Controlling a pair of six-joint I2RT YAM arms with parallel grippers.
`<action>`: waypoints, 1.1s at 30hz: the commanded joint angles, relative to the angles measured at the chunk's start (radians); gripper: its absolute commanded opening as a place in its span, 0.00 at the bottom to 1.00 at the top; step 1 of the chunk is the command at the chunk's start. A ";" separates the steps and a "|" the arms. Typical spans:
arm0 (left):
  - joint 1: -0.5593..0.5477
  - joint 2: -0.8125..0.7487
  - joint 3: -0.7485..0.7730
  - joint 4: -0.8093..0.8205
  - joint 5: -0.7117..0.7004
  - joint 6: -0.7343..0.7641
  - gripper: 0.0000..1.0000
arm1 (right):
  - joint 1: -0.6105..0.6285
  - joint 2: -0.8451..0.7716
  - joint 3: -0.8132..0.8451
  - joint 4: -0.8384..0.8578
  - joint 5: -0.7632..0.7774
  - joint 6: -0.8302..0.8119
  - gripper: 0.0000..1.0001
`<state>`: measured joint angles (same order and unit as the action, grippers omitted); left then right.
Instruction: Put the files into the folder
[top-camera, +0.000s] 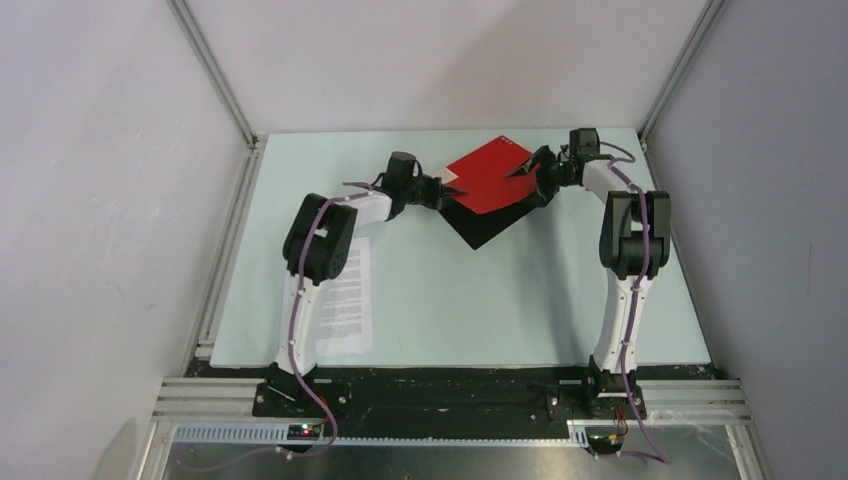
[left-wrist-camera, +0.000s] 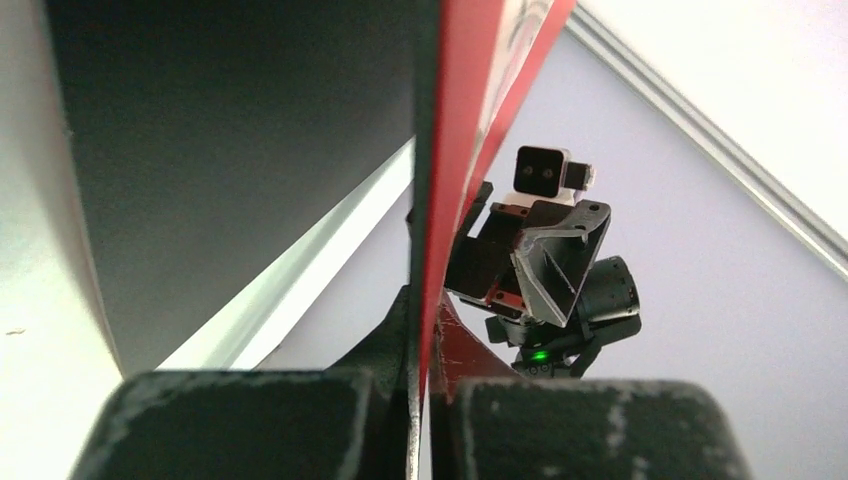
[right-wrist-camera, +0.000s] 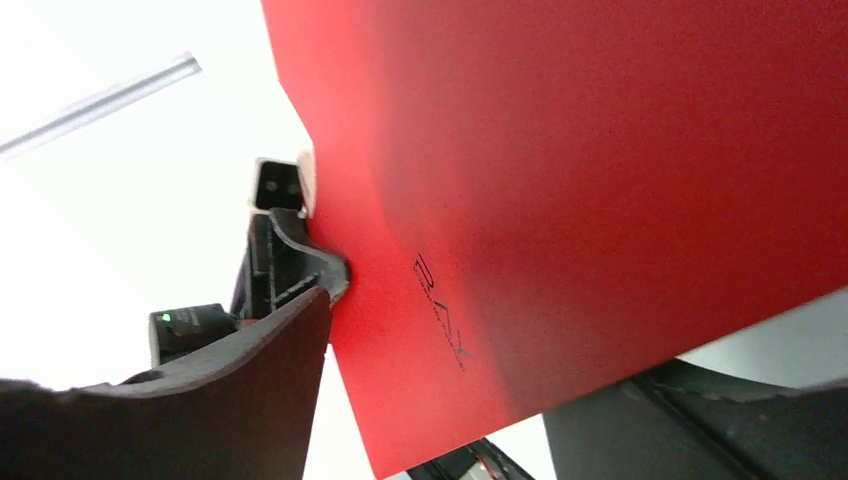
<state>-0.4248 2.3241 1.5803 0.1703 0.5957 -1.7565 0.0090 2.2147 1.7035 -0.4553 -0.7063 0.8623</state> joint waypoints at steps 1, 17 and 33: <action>-0.045 -0.052 -0.009 -0.155 0.096 -0.021 0.09 | 0.005 0.004 0.041 0.232 -0.068 0.056 0.62; 0.035 -0.162 0.017 -0.365 -0.047 0.336 1.00 | -0.015 0.026 0.172 0.149 -0.029 -0.164 0.00; 0.149 -0.279 0.413 -0.789 -0.276 1.357 1.00 | -0.019 -0.147 0.372 -0.444 0.074 -0.584 0.00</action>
<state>-0.2546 2.1494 1.9518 -0.4961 0.4225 -0.7143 -0.0475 2.2398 2.1258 -0.7368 -0.6697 0.4152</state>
